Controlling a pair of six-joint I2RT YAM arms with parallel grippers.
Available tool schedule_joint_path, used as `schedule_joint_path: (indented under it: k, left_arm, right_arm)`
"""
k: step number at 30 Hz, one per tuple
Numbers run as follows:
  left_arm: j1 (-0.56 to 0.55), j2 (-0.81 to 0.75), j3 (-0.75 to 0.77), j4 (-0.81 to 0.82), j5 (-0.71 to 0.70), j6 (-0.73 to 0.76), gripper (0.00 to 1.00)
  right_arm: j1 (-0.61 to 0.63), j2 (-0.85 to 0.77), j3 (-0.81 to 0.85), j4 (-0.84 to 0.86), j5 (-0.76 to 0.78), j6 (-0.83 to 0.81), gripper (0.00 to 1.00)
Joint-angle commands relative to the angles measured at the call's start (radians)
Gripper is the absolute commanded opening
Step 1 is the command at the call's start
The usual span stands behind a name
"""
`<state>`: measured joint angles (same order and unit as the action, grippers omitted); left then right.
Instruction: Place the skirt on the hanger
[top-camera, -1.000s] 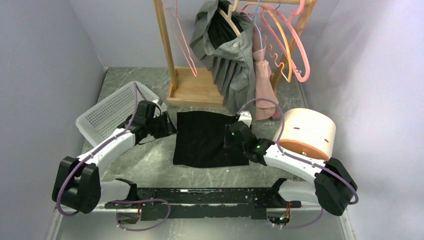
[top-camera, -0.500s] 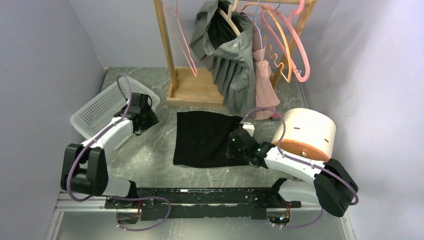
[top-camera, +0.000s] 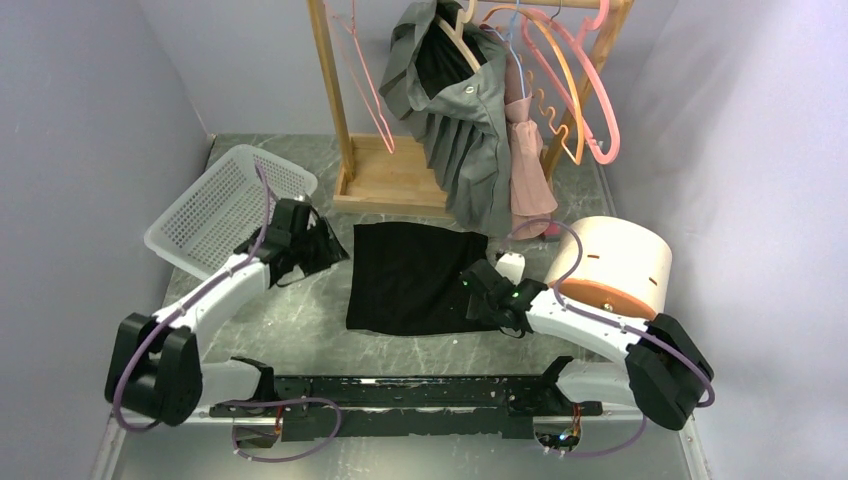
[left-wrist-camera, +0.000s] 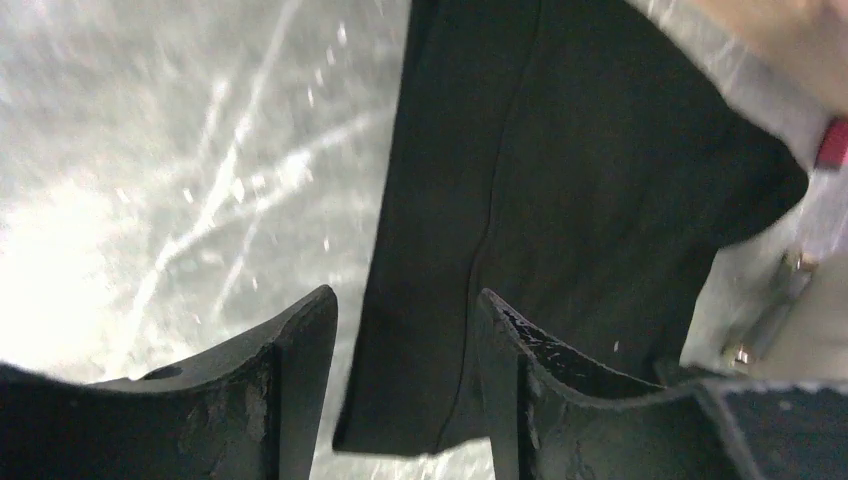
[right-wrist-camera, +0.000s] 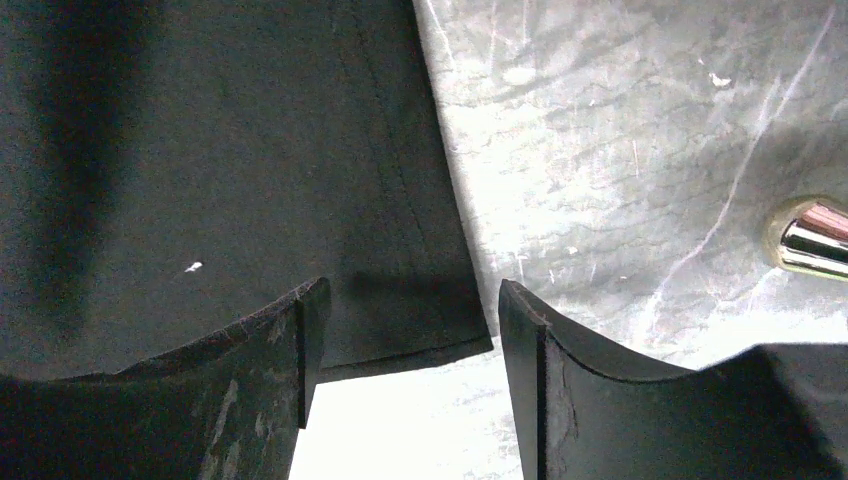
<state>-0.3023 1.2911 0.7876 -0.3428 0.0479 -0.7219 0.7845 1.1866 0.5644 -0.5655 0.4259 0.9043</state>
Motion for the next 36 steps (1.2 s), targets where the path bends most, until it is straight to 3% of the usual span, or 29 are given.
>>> schedule_joint_path:
  k: [1, 4, 10, 12, 21, 25, 28, 36]
  left_arm:
    - [-0.049, -0.118, -0.138, -0.008, 0.140, -0.069, 0.59]
    - [-0.064, -0.168, -0.223, 0.018, 0.223, -0.080, 0.60]
    - [-0.069, -0.138, -0.331, 0.088, 0.337, -0.103, 0.58]
    - [-0.073, -0.109, -0.339, 0.108, 0.368, -0.109, 0.58]
    - [-0.092, -0.067, -0.396, 0.194, 0.439, -0.131, 0.55]
    - [-0.092, -0.049, -0.396, 0.180, 0.392, -0.132, 0.38]
    - [-0.092, -0.055, -0.376, 0.130, 0.332, -0.117, 0.11]
    - [-0.092, -0.176, -0.314, -0.084, 0.332, -0.094, 0.07]
  right_arm:
    - [-0.004, 0.027, 0.007, -0.025, 0.004, 0.033, 0.65]
    - [-0.004, 0.045, -0.001, -0.027, -0.021, 0.040, 0.50]
    - [-0.004, 0.009, 0.018, -0.135, 0.036, 0.110, 0.07]
    - [-0.004, -0.008, 0.038, -0.168, 0.038, 0.126, 0.01]
    - [-0.004, -0.095, 0.070, -0.284, 0.027, 0.169, 0.00]
    - [-0.004, -0.130, 0.072, -0.331, 0.033, 0.195, 0.00]
    - [-0.004, -0.151, 0.075, -0.364, 0.047, 0.227, 0.00]
    - [-0.004, -0.186, 0.123, -0.444, 0.065, 0.276, 0.00]
